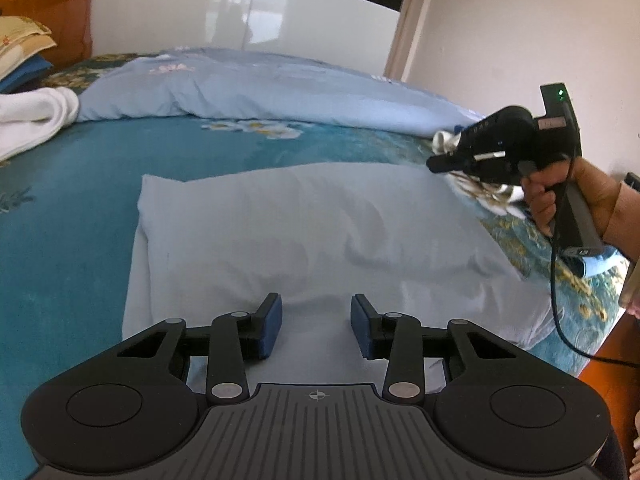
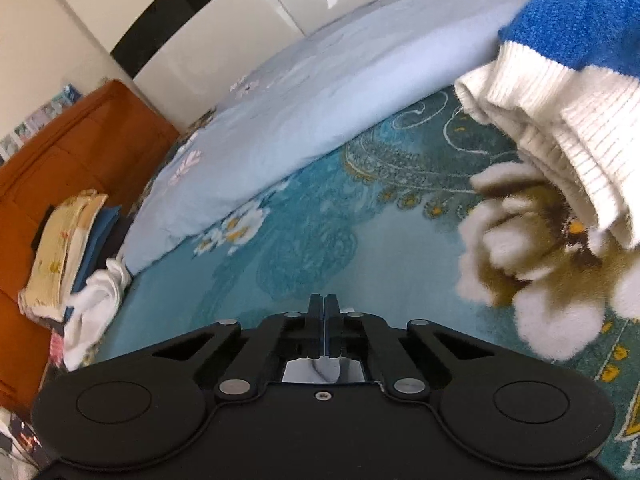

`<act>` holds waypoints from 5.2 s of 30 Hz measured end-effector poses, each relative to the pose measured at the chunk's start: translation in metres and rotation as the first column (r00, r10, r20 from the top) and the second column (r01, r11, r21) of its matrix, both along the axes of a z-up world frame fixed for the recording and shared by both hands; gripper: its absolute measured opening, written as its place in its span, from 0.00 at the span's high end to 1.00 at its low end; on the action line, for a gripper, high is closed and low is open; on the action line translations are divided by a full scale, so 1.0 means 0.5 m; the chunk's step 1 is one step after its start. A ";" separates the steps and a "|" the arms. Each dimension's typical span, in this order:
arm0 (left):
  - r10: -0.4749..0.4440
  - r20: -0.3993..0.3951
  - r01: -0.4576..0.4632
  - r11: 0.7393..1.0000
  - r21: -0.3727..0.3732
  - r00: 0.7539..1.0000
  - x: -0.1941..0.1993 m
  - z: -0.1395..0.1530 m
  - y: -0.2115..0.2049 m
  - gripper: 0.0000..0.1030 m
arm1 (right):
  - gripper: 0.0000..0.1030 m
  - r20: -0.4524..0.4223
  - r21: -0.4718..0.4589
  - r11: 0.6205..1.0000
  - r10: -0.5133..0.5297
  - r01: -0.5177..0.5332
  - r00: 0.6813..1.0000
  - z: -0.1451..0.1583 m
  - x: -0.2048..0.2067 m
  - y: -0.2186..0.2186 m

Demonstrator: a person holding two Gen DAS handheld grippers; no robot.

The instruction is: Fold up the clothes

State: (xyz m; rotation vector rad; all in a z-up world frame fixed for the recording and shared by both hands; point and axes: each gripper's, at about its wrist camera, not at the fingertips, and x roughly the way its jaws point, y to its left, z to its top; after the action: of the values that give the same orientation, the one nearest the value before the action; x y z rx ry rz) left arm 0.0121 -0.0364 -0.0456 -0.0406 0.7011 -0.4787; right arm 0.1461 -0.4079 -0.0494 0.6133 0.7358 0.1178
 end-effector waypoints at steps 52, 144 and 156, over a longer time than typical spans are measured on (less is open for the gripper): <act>0.157 0.009 -0.155 0.981 -0.114 0.988 0.094 0.035 0.020 0.22 | 0.60 0.044 -0.188 0.929 0.332 -0.319 0.942 0.042 -0.173 0.163; 0.347 0.022 -0.346 0.938 -0.036 0.938 0.016 0.118 0.054 0.00 | 0.01 0.125 -0.123 0.931 0.358 -0.344 0.925 0.091 -0.317 0.119; 0.354 0.029 -0.351 0.932 -0.087 0.935 0.016 0.124 0.084 0.00 | 0.01 0.238 0.047 0.936 0.329 -0.349 0.914 0.100 -0.320 0.090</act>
State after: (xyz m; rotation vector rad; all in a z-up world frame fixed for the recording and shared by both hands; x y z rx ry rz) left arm 0.0203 0.0055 0.0162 -0.2282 0.6142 -0.1607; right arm -0.0137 -0.3628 0.0009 0.5402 0.6108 0.5381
